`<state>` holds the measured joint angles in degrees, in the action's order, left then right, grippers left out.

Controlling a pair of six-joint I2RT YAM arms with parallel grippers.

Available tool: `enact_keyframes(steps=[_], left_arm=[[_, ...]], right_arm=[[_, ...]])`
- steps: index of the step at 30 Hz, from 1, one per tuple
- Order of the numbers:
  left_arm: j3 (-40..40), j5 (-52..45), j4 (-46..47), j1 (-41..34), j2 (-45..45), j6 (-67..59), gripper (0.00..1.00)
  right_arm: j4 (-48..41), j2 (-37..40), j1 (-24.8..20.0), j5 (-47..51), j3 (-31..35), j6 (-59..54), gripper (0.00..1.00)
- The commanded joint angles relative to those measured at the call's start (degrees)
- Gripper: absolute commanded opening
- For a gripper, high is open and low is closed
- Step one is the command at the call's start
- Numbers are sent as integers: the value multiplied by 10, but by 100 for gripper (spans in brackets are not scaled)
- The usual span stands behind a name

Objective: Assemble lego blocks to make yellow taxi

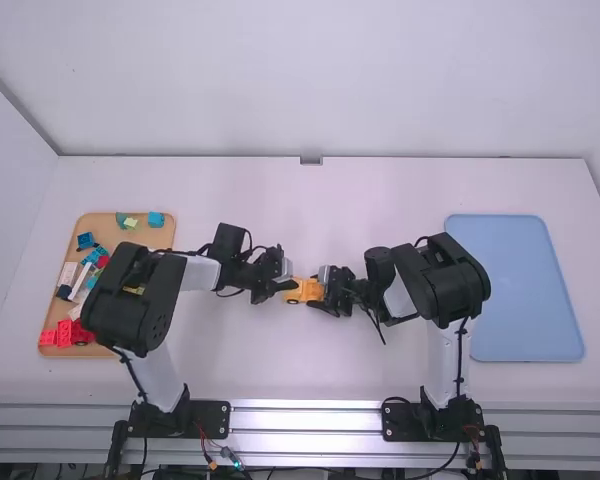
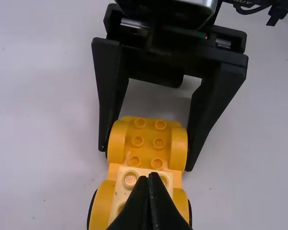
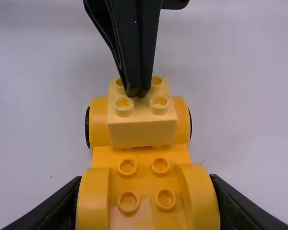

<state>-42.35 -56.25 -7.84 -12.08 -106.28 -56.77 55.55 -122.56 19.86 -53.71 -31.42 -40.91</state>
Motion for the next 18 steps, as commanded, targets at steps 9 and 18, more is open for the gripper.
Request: enact_keyframes(steps=[9, 18], left_arm=[[55, 85, -5, -11, -8, 5, 1], [43, 101, -6, -11, -27, 20, 2]], right_arm=[[-5, -6, 1, 10, 3, 6, 63], [-5, -6, 1, 10, 3, 6, 63]])
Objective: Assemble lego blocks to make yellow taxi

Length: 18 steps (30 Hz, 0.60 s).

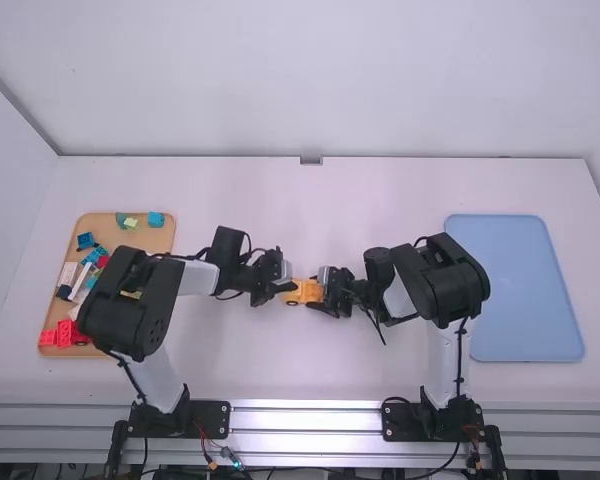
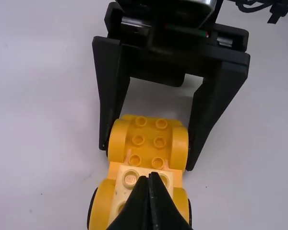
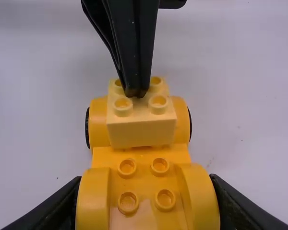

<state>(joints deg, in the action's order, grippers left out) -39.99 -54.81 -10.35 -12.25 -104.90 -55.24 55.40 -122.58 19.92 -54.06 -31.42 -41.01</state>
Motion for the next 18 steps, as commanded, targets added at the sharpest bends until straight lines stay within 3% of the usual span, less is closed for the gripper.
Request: enact_keyframes(steps=[1, 10, 18], left_arm=[[16, 82, 21, -10, -45, 4, 2], [-23, 110, 75, -36, -68, -15, 1], [-59, 48, 115, -11, -29, -13, 1]], right_arm=[[-3, -6, 0, 14, 3, 7, 63], [-3, -6, 0, 14, 2, 7, 63], [-3, -6, 1, 14, 3, 7, 63]])
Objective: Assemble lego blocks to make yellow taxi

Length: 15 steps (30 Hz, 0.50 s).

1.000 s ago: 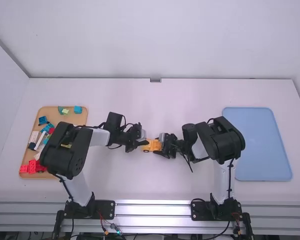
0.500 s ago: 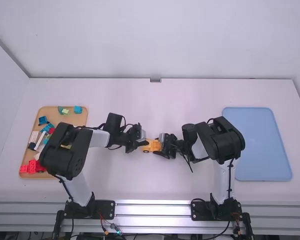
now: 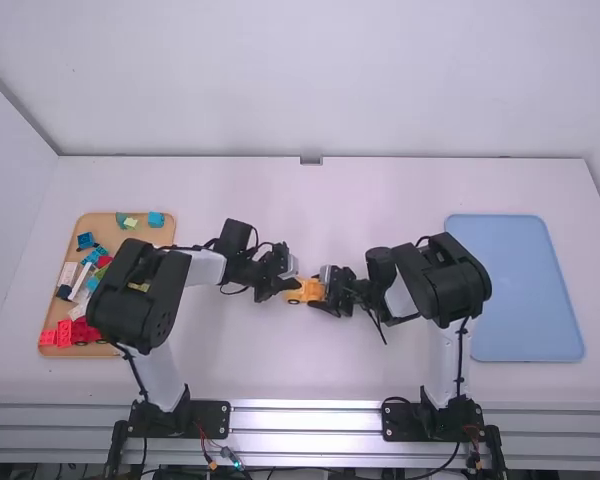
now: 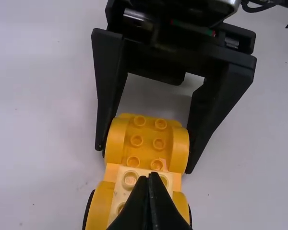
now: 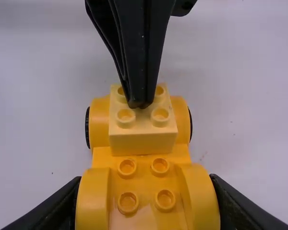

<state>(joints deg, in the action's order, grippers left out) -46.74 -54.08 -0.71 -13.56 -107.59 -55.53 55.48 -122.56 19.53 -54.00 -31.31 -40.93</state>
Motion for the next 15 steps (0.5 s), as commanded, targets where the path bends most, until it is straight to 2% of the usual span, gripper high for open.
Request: enact_keyframes(steps=[1, 5, 6, 7, 8, 13, 15], left_arm=[[2, 33, 26, 6, 12, -15, 1], [-12, -1, 39, 22, 64, -28, 2], [-15, -8, 38, 28, 83, -16, 17], [-17, -8, 36, 33, 99, 0, 50], [-21, -2, 33, 41, 121, 33, 99], [-29, 11, 35, 84, 191, 165, 99], [-28, 12, 40, 122, 235, 275, 99]], right_arm=[[-4, -6, 4, 14, 2, 6, 63], [-3, -6, 3, 14, 2, 4, 63], [-3, -6, 3, 14, 2, 4, 63], [-3, -6, 3, 14, 2, 5, 64], [-3, -6, 3, 14, 2, 4, 66], [-4, -6, 3, 14, 2, 6, 67], [-3, -6, 4, 15, 2, 6, 72]])
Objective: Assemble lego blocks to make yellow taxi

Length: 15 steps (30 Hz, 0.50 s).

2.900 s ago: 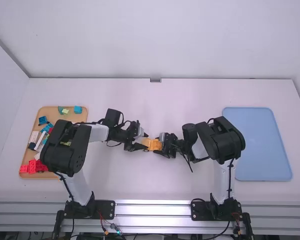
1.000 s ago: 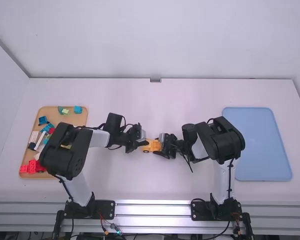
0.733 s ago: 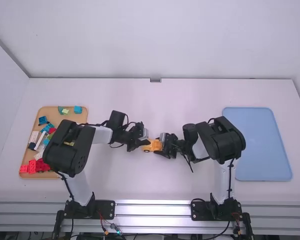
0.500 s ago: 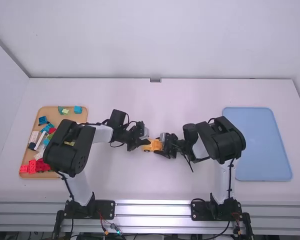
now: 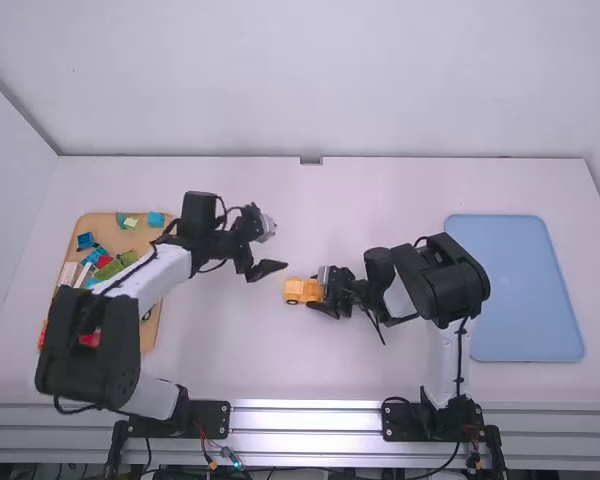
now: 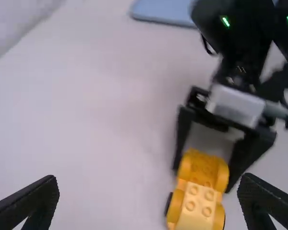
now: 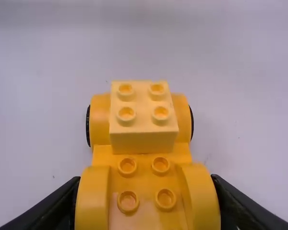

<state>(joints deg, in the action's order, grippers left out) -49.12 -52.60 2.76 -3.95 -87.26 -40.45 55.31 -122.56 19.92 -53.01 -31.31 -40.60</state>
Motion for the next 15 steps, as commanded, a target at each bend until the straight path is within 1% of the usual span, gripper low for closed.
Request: enact_keyframes(steps=[1, 2, 3, 4, 6, 8, 10, 13, 15], left_arm=[[-3, -3, 5, 43, 46, 173, 99], [-3, -3, 7, 52, 52, 195, 99], [-3, 1, 18, 72, 64, 235, 99], [-3, 15, 27, 90, 73, 254, 99], [-3, 42, 40, 112, 82, 263, 99], [-3, 92, 64, 144, 91, 291, 99], [-3, 119, 76, 162, 92, 317, 99], [-3, 160, 98, 187, 92, 354, 100], [-3, 202, 119, 207, 92, 379, 99]], right_arm=[[-1, -5, 1, 6, 2, 3, 79], [-1, -4, 1, 6, 2, 3, 84], [-2, -2, 0, 6, 2, 3, 95], [-3, 2, 0, 6, 3, 3, 98], [-3, 9, 0, 13, 5, 10, 99], [-6, 36, 1, 53, 17, 34, 99], [-21, 59, 1, 81, 29, 30, 99], [-67, 117, -1, 129, 49, 27, 99], [-121, 181, -1, 171, 66, 27, 99]])
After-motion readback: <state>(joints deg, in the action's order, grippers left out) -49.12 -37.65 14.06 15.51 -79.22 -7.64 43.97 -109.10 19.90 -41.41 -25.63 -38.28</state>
